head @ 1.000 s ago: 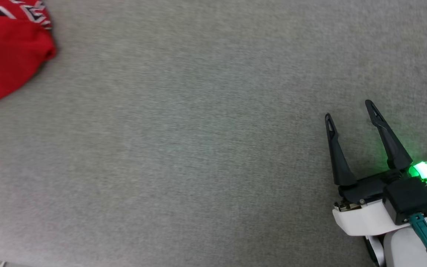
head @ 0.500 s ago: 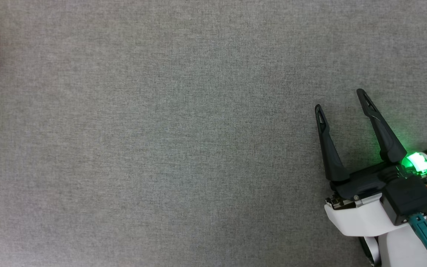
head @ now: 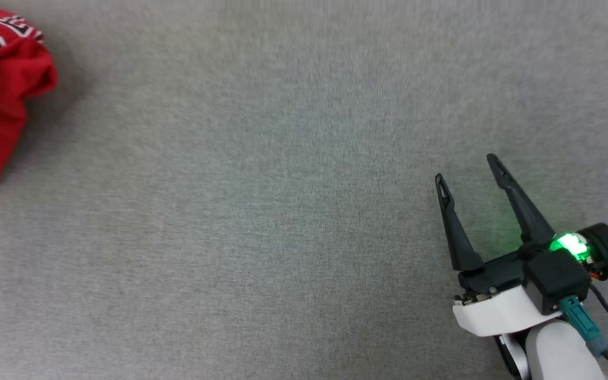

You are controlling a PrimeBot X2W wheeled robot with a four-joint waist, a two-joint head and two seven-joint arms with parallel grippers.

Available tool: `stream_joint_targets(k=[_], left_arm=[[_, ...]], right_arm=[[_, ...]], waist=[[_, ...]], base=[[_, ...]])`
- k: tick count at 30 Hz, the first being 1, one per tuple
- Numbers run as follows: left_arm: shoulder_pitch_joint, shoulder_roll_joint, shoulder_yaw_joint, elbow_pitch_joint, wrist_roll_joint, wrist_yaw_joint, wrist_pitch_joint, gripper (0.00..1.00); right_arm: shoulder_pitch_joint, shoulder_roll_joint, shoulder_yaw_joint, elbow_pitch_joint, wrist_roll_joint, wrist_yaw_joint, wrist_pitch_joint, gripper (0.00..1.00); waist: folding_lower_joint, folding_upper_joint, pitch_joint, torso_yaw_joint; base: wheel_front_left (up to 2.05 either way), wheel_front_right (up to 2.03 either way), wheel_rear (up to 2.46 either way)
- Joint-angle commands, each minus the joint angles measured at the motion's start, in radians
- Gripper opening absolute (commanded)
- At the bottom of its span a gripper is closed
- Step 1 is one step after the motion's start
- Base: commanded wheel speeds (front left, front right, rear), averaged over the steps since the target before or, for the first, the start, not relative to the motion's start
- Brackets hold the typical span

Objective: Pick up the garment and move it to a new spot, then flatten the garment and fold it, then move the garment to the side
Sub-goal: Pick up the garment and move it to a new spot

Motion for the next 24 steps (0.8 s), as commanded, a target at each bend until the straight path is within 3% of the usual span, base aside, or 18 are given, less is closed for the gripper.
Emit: stream_joint_targets(k=[1, 6, 14, 20, 24], left_arm=[[0.034, 0.003, -0.02, -0.051, -0.027, -0.001, -0.033, 0.0], [0.068, 0.038, -0.067, -0.151, -0.027, -0.001, -0.124, 0.0], [0.055, -0.001, -0.134, -0.247, 0.008, -0.001, -0.282, 0.0], [-0.005, -0.129, -0.172, -0.294, 0.066, -0.001, -0.364, 0.0], [-0.035, -0.249, -0.201, -0.272, 0.127, 0.041, -0.422, 0.0]], right_arm=[[0.013, -0.002, 0.003, 0.018, 0.033, -0.001, -0.002, 1.0], [0.028, -0.002, 0.015, 0.048, 0.093, -0.001, -0.002, 1.0], [0.063, -0.002, 0.039, 0.083, 0.151, -0.001, -0.002, 1.0], [0.079, -0.002, 0.017, 0.077, 0.175, -0.001, -0.002, 1.0], [0.083, -0.002, 0.01, 0.071, 0.181, -0.001, -0.002, 1.0]], waist=[[-0.0001, 0.0, -0.105, -0.003], [-0.0001, 0.0, -0.207, -0.014], [-0.0001, 0.0, -0.358, -0.064], [-0.0001, 0.0, -0.398, -0.118], [-0.0001, 0.0, -0.404, -0.16]], base=[[0.0, 0.0, 0.0], [0.0, 0.0, 0.0], [0.0, 0.0, 0.0], [0.0, 0.0, 0.0], [0.0, 0.0, 0.0]])
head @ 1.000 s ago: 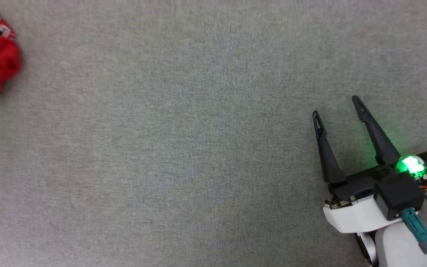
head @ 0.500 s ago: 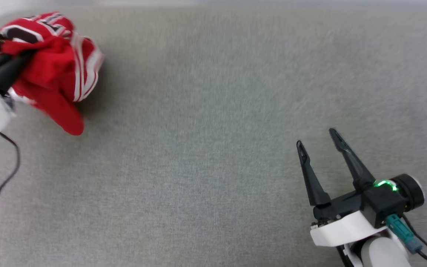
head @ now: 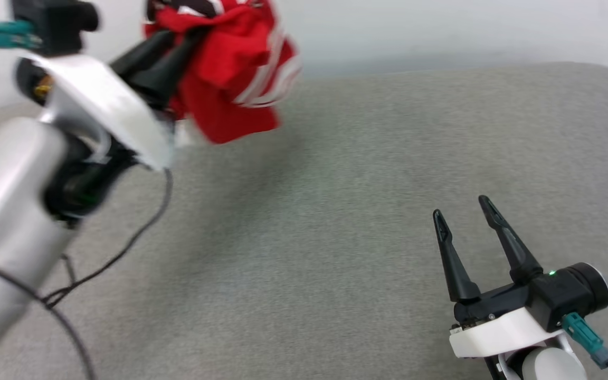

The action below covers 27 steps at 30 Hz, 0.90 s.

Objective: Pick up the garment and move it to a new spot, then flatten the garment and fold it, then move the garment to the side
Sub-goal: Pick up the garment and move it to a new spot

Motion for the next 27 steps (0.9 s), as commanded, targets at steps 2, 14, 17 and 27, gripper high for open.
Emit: stream_joint_targets(k=[2, 14, 17, 27], left_arm=[[0.011, -0.052, -0.021, 0.025, 0.037, 0.032, -0.04, 0.0], [0.258, -0.356, -0.301, 0.207, 0.173, 0.078, -0.133, 0.0], [0.306, -0.414, -0.36, 0.274, 0.179, 0.055, -0.122, 0.39], [0.292, -0.483, -0.343, 0.338, 0.18, 0.002, -0.232, 1.0]], right_arm=[[0.005, -0.001, -0.006, -0.009, 0.008, -0.001, -0.002, 1.0], [0.004, -0.001, -0.04, -0.03, 0.019, -0.001, -0.002, 1.0], [0.004, 0.0, -0.039, -0.028, 0.019, 0.0, -0.002, 1.0], [0.027, -0.001, -0.044, -0.004, 0.003, -0.001, -0.002, 1.0]], waist=[[0.0002, 0.0, -0.008, -0.044], [0.0002, 0.0, 0.024, -0.123], [0.0002, 0.0, 0.023, -0.124], [0.0002, 0.0, -0.03, -0.077]], base=[[0.0, 0.0, 0.0], [0.0, 0.0, 0.0], [0.0, 0.0, 0.0], [0.0, 0.0, 0.0]])
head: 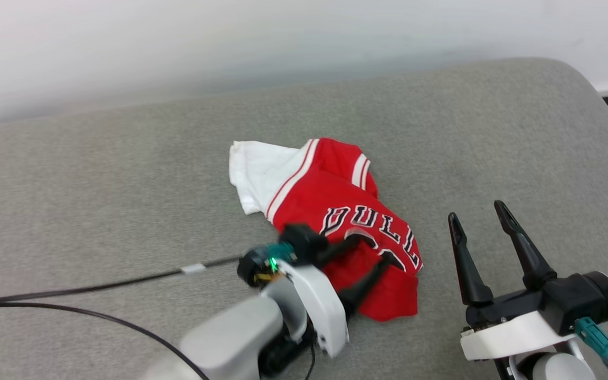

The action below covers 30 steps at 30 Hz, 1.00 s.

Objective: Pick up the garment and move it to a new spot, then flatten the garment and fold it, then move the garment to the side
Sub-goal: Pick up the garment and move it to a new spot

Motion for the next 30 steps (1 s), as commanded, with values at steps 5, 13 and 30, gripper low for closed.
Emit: stream_joint_targets(k=[5, 13, 30], left_arm=[[-0.045, 0.09, 0.118, -0.064, 0.005, 0.009, -0.043, 1.0], [0.079, 0.262, 0.436, -0.275, 0.196, 0.154, -0.049, 1.0], [0.702, 0.07, 0.952, -0.594, 0.564, 0.13, -0.05, 1.0]], right_arm=[[0.027, 0.0, -0.018, 0.008, -0.013, -0.001, -0.002, 1.0], [0.042, 0.0, -0.033, 0.009, -0.023, -0.001, -0.002, 1.0], [0.066, 0.0, -0.047, -0.014, -0.008, -0.001, -0.002, 1.0]], waist=[[0.0001, -0.0001, -0.047, 0.057], [0.0001, -0.0001, -0.093, 0.099], [0.0001, -0.0001, -0.099, 0.122]], base=[[0.0, 0.0, 0.0], [0.0, 0.0, 0.0], [0.0, 0.0, 0.0]])
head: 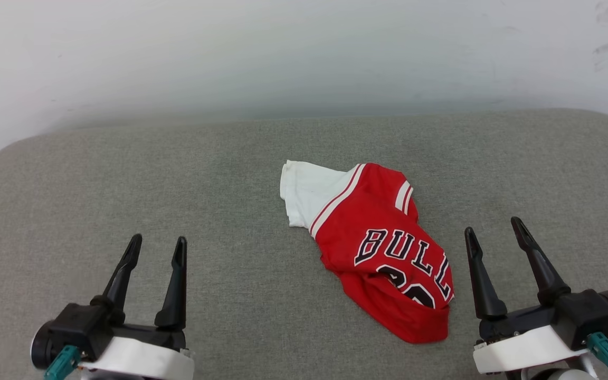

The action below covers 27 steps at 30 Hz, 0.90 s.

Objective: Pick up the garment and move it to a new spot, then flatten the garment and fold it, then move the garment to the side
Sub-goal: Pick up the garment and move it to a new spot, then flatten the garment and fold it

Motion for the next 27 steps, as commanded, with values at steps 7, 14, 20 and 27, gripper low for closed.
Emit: stream_joint_targets(k=[7, 14, 20, 27], left_arm=[[0.051, -0.103, 0.087, 0.008, 0.094, -0.11, -0.003, 1.0], [0.048, -0.148, 0.129, 0.015, 0.147, -0.159, -0.003, 1.0], [0.01, -0.135, 0.104, 0.065, 0.142, -0.177, -0.003, 1.0], [-0.223, -0.008, -0.029, 0.14, 0.103, -0.184, 0.204, 1.0]], right_arm=[[-0.001, 0.0, 0.007, -0.002, 0.011, 0.0, -0.002, 1.0], [-0.003, 0.0, 0.009, -0.005, 0.016, 0.0, -0.002, 1.0], [-0.01, 0.0, 0.017, -0.009, 0.016, 0.0, -0.002, 1.0], [-0.052, 0.0, 0.018, -0.026, 0.024, 0.0, -0.002, 1.0]], waist=[[0.0001, 0.0, -0.002, -0.012], [0.0001, 0.0, 0.006, -0.027], [0.0001, 0.0, 0.029, -0.041], [0.0001, 0.0, 0.133, -0.081]], base=[[0.0, 0.0, 0.0], [0.0, 0.0, 0.0], [0.0, 0.0, 0.0], [0.0, 0.0, 0.0]])
